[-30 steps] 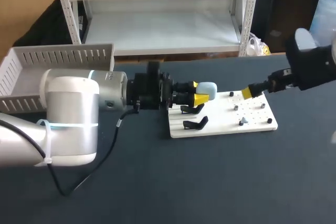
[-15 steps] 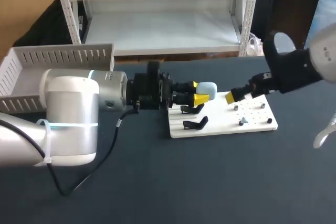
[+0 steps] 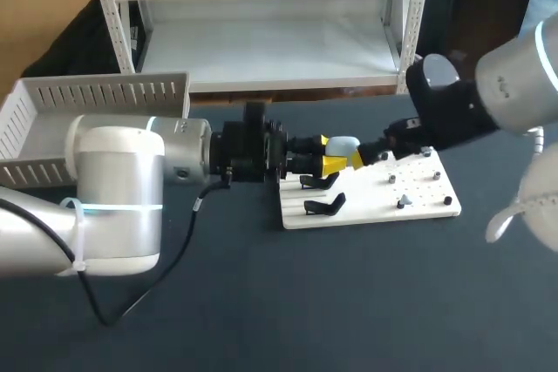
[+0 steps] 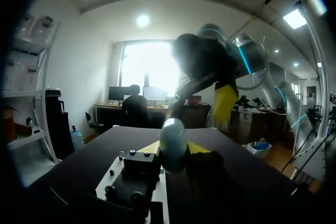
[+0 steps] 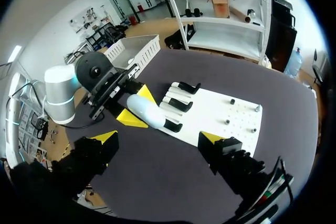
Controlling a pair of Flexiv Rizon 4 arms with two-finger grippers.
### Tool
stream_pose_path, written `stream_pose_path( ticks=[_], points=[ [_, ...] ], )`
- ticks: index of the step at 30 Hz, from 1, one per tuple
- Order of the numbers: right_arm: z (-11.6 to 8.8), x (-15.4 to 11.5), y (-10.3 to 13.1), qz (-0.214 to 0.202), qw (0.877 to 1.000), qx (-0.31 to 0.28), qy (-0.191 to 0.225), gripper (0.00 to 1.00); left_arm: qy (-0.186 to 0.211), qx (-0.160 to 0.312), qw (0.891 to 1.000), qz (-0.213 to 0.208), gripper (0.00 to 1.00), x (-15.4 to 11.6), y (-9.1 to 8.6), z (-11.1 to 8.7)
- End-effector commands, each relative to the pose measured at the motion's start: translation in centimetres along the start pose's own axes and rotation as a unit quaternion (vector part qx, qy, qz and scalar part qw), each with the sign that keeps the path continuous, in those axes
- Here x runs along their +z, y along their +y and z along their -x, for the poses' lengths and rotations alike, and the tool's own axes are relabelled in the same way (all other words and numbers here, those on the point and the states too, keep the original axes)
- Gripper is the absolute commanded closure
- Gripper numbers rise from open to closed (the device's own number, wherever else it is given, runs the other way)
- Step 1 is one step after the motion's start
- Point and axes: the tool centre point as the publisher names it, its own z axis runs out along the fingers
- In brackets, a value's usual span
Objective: Pick up each earbud case from the left stands, insert the matching earbuds, close the lid, and place the case in the box.
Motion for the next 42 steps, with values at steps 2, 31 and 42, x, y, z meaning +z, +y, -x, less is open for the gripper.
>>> stream_pose_path(
  ticks=[2, 31, 42],
  points=[
    [0.5, 1.1, 0.0, -0.006, 1.0, 0.002, 0.003, 0.0, -0.001, 0.001, 1.0, 0.004, 1.0, 0.1, -0.1, 0.0],
    [1.4, 2.4, -1.0, -0.02, 1.0, 0.018, 0.009, 0.0, -0.001, 0.001, 1.0, 0.004, 1.0, 0.1, -0.1, 0.0],
    [1.9, 2.3, -1.4, -0.028, 0.999, 0.02, 0.006, 0.0, -0.001, 0.001, 1.0, 0.004, 1.0, 0.1, -0.1, 0.0]
  ],
)
